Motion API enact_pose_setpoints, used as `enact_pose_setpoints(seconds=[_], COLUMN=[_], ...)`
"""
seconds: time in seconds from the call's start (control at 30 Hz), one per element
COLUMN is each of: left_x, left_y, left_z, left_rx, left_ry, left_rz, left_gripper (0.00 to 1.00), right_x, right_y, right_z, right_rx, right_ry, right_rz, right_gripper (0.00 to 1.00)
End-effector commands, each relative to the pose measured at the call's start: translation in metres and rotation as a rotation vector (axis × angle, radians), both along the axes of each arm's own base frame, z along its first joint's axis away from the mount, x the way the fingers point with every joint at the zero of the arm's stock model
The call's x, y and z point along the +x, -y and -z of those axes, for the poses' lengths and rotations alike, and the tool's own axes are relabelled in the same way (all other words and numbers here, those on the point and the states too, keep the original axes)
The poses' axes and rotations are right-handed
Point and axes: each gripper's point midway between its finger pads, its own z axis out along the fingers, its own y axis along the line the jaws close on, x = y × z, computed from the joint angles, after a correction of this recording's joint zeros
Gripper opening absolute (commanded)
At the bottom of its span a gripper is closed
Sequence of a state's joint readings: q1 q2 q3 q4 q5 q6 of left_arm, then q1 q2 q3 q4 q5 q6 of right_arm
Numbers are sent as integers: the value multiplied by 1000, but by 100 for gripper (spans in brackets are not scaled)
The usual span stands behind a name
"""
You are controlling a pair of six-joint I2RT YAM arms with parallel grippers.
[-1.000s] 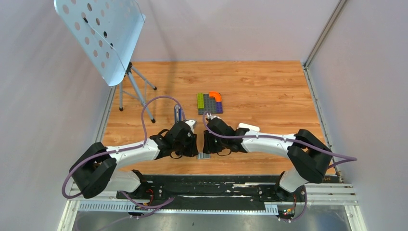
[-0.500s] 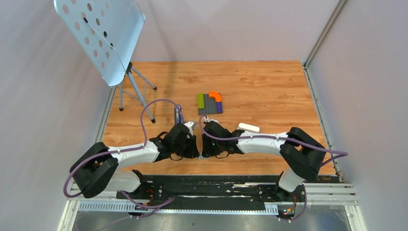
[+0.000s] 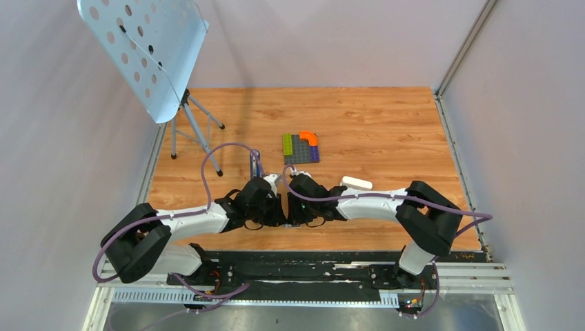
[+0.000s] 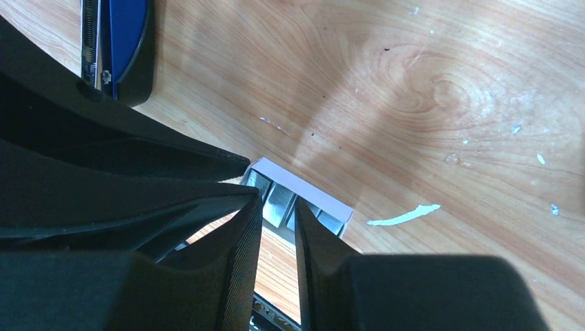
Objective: Load the staples into the stapler
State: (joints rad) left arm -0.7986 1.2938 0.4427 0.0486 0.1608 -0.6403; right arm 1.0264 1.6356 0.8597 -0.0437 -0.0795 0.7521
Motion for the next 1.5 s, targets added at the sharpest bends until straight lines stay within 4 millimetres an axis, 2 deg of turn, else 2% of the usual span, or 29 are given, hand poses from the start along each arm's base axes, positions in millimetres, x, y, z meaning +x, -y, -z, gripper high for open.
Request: enact_pose_setpoints(seconds=[0.0,0.13,0.5,0.8,1.0,1.1,1.2,1.47], left_x=[-1,-2,-3,-3,-2,-2,0,13], left_y=[0,-1,1,1,2,2,2,-9], left_z=[4,4,4,5,3,1,-3,-26], left_rx=[-4,-5,-16,-15,-24,-27,-31,-17], left_ry=[-7,-9,-22,-25,-23,-21,-12,76], left_rz=[0,-2,-5,-10,-12,-16,-23,-89], left_gripper=[20,17,14,14,15,15,17,24], right_x=[-3,-4,-2,5,6,5,7,5], right_y=[-9,-9,-21,-15,0,1,13,11], right_z=[0,2,-18,-50,-35,-32,-22,-19], right_rx=[13,21,151,235,125,81,-25,-62], right_ry=[-4,-8,31,123,102,101,112,106], right_rz=[-5,-7,-1,27,55,31,33,17], right_gripper=[26,26,23,23,23,23,23,19])
